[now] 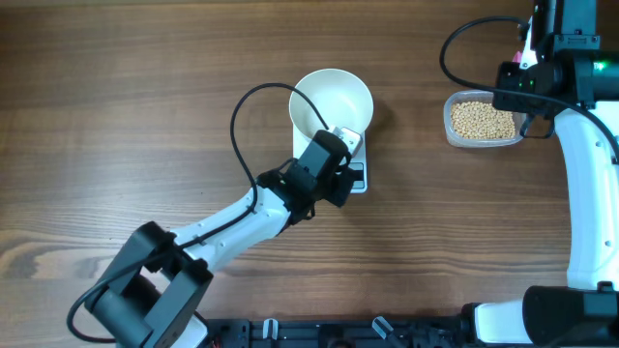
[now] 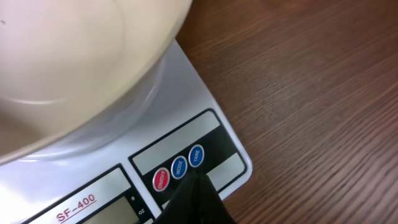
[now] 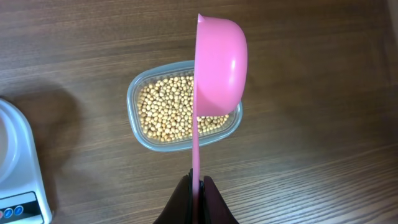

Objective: Scoop item into bowl and weigh 150g on scale

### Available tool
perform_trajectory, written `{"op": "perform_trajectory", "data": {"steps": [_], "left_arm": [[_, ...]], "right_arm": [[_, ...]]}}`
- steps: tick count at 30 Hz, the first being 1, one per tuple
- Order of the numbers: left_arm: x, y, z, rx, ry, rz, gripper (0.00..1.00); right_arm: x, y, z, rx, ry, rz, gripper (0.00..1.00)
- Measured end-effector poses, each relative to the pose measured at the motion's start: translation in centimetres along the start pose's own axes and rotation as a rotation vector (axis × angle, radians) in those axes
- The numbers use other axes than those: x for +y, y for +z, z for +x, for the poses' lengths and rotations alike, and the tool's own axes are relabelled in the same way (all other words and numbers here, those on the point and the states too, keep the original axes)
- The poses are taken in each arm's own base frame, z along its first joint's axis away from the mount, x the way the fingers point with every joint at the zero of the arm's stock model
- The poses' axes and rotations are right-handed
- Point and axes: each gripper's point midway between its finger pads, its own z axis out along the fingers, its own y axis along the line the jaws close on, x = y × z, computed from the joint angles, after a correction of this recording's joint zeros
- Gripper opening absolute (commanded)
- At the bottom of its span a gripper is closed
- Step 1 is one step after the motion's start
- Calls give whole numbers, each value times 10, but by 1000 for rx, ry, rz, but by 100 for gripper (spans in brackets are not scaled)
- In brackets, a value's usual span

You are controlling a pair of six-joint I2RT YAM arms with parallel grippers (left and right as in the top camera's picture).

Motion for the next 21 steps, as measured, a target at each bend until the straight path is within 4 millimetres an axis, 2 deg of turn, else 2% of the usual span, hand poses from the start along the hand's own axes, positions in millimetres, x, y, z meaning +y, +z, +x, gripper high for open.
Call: {"op": "perform_trajectory", "data": {"steps": [7, 21], "left_arm": [[6, 18, 22, 70, -2, -20, 4], [16, 19, 14, 34, 1, -80, 4]], "right_arm": [[0, 0, 0, 0, 0, 0, 4], [0, 0, 0, 0, 0, 0, 4]]}}
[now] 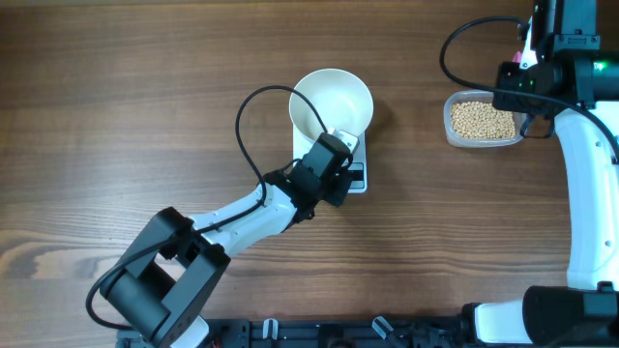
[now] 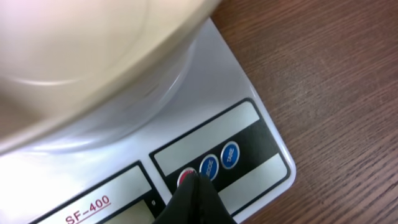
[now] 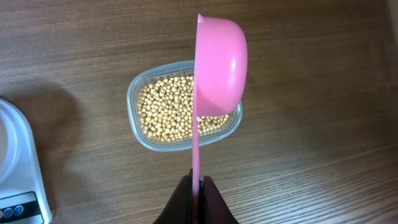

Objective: Scoop item into bowl and weigh 150g on scale

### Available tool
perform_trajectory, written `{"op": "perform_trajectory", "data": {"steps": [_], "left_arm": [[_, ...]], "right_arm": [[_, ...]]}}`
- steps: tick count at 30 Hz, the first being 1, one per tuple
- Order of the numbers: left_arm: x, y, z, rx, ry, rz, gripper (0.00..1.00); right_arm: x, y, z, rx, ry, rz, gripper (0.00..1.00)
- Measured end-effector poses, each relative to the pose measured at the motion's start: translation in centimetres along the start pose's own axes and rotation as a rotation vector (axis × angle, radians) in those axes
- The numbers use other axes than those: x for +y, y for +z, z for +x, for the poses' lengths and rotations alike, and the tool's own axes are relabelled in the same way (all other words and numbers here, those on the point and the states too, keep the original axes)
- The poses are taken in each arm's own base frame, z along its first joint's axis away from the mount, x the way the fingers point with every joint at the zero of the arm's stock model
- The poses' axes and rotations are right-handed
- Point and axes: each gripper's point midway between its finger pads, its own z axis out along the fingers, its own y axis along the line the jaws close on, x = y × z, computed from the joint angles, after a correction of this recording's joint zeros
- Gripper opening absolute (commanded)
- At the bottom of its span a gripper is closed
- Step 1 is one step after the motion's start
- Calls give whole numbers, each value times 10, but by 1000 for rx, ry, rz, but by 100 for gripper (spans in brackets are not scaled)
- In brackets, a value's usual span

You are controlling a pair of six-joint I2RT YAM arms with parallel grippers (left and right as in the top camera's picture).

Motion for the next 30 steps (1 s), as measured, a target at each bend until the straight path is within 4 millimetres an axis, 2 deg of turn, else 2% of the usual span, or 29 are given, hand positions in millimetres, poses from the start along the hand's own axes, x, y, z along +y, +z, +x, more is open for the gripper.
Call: {"op": "perform_trajectory", "data": {"steps": [10, 22, 30], "left_arm": [[2, 9, 9, 27, 1, -5, 4], [1, 9, 4, 6, 0, -1, 4], [1, 13, 8, 20, 1, -4, 4]], "right_arm": [[0, 0, 0, 0, 0, 0, 4], [0, 0, 0, 0, 0, 0, 4], [0, 0, 0, 0, 0, 0, 4]]}}
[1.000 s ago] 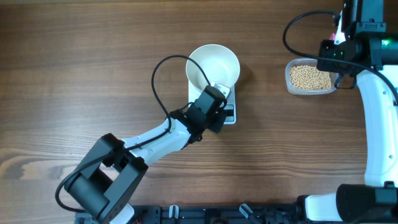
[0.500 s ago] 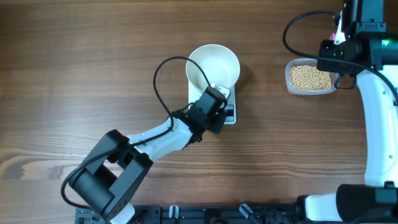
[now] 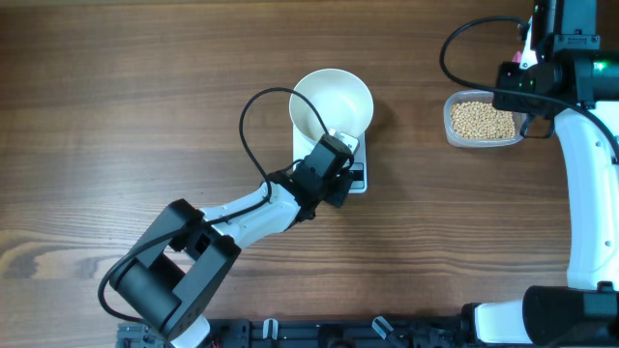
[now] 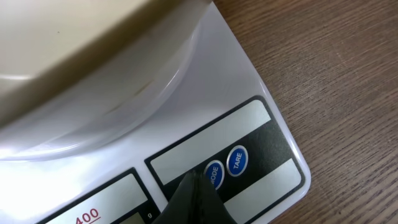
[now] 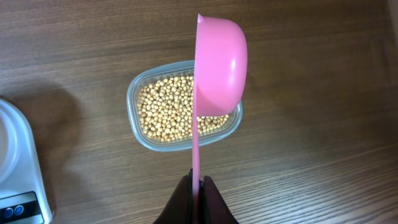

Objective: Scoop item into bowl and weigh 150g on scale

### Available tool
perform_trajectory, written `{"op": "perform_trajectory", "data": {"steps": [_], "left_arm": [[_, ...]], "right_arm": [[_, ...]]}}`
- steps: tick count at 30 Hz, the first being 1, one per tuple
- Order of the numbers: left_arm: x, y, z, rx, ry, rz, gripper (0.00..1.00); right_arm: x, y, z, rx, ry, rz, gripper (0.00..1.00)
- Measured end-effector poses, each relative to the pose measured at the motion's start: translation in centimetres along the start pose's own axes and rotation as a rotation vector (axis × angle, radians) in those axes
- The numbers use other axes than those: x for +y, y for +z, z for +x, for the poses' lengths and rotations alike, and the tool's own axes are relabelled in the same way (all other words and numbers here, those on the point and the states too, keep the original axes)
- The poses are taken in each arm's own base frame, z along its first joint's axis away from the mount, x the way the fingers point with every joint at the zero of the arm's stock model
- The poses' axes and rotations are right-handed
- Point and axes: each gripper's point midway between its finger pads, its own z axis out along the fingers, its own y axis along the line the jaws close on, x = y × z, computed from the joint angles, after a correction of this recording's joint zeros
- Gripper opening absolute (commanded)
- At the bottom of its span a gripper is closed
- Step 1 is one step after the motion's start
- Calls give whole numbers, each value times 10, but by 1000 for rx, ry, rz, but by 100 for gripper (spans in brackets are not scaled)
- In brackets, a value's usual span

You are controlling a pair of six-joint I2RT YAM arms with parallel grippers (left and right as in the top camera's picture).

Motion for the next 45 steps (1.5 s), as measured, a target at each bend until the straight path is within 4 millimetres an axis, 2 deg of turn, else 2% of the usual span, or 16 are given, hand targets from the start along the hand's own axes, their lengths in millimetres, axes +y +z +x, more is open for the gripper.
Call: {"op": "perform_trajectory", "data": {"steps": [45], "left_arm": [[5, 0, 2, 11, 1, -29, 4]], "right_arm": [[0, 0, 0, 0, 0, 0, 4]]}}
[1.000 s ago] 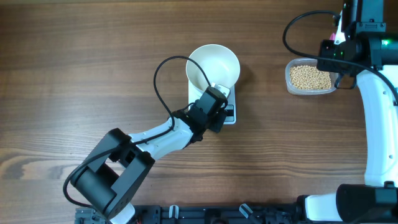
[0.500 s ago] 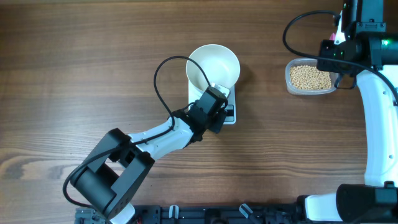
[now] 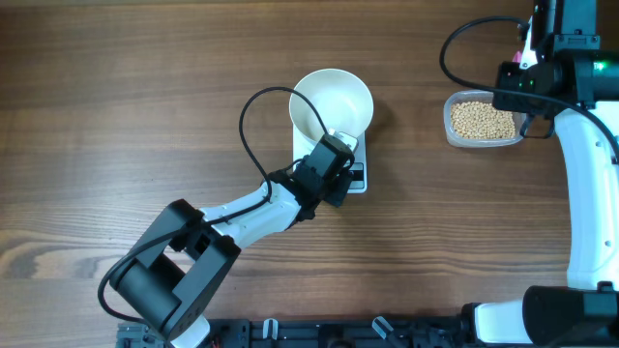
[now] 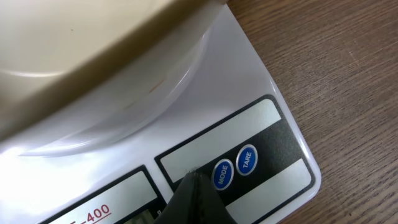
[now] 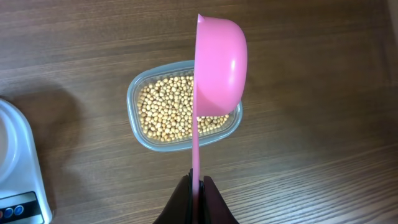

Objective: Scoop item into bowl and weigh 150g on scale

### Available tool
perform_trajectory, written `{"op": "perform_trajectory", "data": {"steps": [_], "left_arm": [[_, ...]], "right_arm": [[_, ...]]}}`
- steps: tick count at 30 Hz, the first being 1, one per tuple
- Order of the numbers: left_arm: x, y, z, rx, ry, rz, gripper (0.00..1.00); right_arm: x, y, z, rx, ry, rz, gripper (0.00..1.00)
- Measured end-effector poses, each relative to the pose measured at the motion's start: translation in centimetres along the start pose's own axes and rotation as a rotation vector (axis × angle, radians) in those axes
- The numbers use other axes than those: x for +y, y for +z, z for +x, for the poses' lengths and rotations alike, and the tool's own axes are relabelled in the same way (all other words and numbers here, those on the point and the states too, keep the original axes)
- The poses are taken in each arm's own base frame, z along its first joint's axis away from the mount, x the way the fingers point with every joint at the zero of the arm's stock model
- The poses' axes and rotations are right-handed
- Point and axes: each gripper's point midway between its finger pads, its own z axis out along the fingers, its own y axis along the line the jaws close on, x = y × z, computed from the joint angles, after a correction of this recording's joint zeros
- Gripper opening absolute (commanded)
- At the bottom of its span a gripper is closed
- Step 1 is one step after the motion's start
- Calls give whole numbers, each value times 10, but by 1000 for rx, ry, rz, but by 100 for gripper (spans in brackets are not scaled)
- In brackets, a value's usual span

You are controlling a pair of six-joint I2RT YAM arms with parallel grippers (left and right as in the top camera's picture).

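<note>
A cream bowl point(image 3: 332, 100) stands on the white scale point(image 4: 205, 106). My left gripper point(image 4: 194, 177) is shut, with its tip pressed on the scale's button panel just left of the blue MODE button point(image 4: 222, 174) and TARE button point(image 4: 247, 160). The fingers hide any button further left. My right gripper point(image 5: 198, 182) is shut on the thin handle of the pink scoop point(image 5: 217, 65). It holds the scoop upright above the clear container of soybeans point(image 5: 165, 109). I cannot see into the scoop's cup.
In the overhead view the soybean container point(image 3: 481, 120) sits at the right of the wooden table point(image 3: 145, 116), well apart from the scale. The left arm's black cable point(image 3: 253, 106) loops beside the bowl. The scale's corner point(image 5: 18, 186) shows at the right wrist view's left edge.
The left gripper's tip has shifted slightly left along the panel, so MODE and TARE sit further right in the left wrist view. It is still shut. The right arm and scoop have not moved.
At first the shut left tip sat just short of the red, MODE and TARE buttons. Then it touched the red button, then covered it, and it still rests there now. Throughout, the right gripper held the pink scoop still above the soybean container.
</note>
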Motion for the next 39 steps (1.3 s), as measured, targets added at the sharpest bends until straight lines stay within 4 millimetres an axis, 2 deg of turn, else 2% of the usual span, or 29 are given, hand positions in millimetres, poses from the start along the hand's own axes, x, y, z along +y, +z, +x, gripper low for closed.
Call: {"op": "perform_trajectory", "data": {"steps": [31, 35, 39], "left_arm": [[0, -2, 0, 7, 0, 0, 4], [0, -13, -2, -1, -9, 1, 4], [-4, -50, -32, -108, -46, 29, 4]], "right_arm": [[0, 0, 0, 0, 0, 0, 4], [0, 0, 0, -1, 0, 0, 4], [0, 0, -1, -5, 1, 0, 4]]}}
